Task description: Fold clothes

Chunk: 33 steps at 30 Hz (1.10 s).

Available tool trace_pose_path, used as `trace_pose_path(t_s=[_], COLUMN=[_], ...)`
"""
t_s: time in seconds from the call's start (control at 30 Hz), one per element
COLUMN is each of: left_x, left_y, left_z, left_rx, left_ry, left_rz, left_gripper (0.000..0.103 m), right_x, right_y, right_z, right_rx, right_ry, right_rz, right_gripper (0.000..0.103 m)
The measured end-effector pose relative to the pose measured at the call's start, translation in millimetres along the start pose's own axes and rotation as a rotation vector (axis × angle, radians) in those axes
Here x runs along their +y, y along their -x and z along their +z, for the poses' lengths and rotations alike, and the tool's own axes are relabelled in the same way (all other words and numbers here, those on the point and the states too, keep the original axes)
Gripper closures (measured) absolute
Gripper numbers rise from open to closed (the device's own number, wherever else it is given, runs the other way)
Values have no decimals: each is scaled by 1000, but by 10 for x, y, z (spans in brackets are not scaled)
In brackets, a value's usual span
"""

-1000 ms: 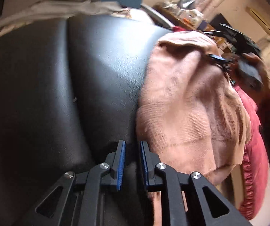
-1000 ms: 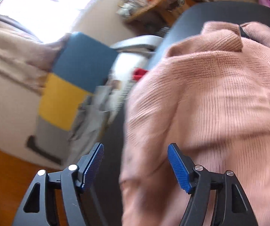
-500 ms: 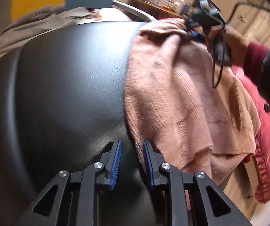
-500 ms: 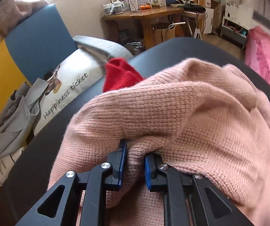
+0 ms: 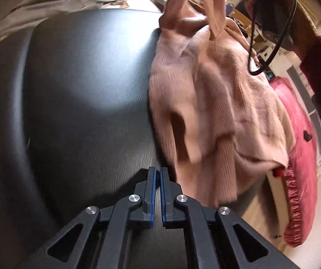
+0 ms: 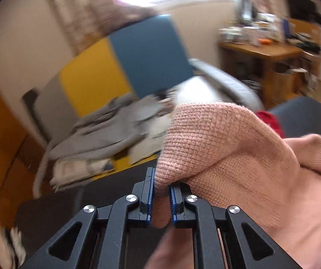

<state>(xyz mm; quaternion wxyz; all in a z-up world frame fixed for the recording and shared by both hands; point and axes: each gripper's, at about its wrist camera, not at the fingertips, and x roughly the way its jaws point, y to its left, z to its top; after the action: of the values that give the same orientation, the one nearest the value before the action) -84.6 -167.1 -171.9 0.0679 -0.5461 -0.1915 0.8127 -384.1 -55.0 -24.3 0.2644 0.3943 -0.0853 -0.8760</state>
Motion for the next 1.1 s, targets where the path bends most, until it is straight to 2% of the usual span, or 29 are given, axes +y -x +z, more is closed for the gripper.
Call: trace_pose_path(t_s=[0.13, 0.23, 0.27, 0.33, 0.4, 0.47, 0.57, 0.6, 0.63, 0.7, 0.77, 1.03, 1.1], left_x=[223, 539, 641, 876, 1020, 1103, 1149, 1129, 1106, 1005, 863, 632, 797], left_y=[226, 521, 617, 831, 947, 1045, 1142, 1160, 1179, 1265, 1275, 593, 462], left_z=[-239, -336, -352, -412, -374, -345, -246, -218, -187, -56, 56, 896, 1154], left_rx=[-39, -134, -165, -230, -263, -294, -338, -350, -363, -403, -411, -157, -127], left_ry=[79, 186, 218, 286, 319, 335, 285, 257, 227, 91, -44, -186, -52], left_rz=[-19, -47, -52, -35, -3, 29, 87, 102, 119, 209, 251, -33, -138], left_gripper=[101, 101, 101, 100, 99, 96, 90, 89, 88, 87, 87, 84, 83], right_x=[681, 1151, 1293, 1532, 1771, 1893, 1823, 1755, 1688, 1522, 1276, 609, 443], right_y=[-151, -282, -321, -366, -407, -390, -179, -55, 69, 325, 565, 917, 1005], right_z=[-340, -680, -818, -1122, -1428, -1637, -1841, -1909, -1976, -2141, -2329, -2641, -2719], right_rx=[68, 132, 158, 205, 230, 221, 203, 191, 179, 158, 153, 161, 163], right_ry=[103, 172, 193, 232, 296, 298, 205, 192, 179, 142, 106, 110, 111], right_rz=[89, 161, 188, 241, 234, 232, 265, 259, 253, 240, 202, 11, -36], right_gripper=[91, 92, 96, 100, 99, 99, 96, 87, 82, 61, 56, 44, 37])
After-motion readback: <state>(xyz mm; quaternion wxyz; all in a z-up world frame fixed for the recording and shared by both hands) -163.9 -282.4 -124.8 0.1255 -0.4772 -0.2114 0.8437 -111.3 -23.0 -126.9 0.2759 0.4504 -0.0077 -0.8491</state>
